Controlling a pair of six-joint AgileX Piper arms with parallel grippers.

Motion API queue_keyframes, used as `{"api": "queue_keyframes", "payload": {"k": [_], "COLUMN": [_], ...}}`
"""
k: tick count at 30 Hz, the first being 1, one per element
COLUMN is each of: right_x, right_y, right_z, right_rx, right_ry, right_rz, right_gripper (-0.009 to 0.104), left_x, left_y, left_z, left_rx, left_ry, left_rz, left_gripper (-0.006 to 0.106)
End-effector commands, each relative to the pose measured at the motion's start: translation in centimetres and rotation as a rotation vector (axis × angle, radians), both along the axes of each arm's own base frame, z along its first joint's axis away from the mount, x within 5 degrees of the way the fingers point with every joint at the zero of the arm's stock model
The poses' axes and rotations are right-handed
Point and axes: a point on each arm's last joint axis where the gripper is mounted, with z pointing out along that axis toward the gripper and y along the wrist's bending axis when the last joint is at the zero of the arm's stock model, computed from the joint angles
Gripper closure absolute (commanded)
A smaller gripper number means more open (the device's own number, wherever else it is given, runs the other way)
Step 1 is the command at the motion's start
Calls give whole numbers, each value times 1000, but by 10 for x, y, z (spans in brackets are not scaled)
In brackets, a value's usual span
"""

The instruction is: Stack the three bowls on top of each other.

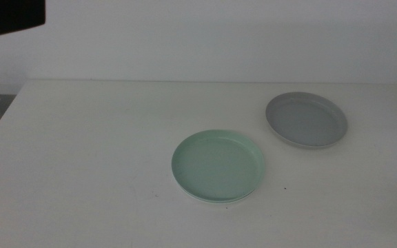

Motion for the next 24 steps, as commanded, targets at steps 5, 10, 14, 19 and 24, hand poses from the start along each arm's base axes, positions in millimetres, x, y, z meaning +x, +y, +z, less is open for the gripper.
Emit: {"api": "queue_keyframes", "payload": {"k": [5,10,14,19,24], "right_x": [0,4,23,59,84], "right_y": [0,0,-1,1,4], "right_z": [4,30,74,116,143], "right_rx": [34,69,126,211,242], "right_ry": [-62,-72,75,405,656], "right_rz": [1,-1,-17,-32,-35], "right_gripper": [3,3,3,3,3], "left_x": [1,1,1,1,1], "left_y": [1,1,1,1,1], "left_z": [0,0,0,0,0], "left_rx": [-3,-6,-6,-6,-6], "left_ry": [-5,-8,-8,-8,-8], "left_rz": [10,11,11,11,11], "left_gripper": [7,7,7,7,7]}}
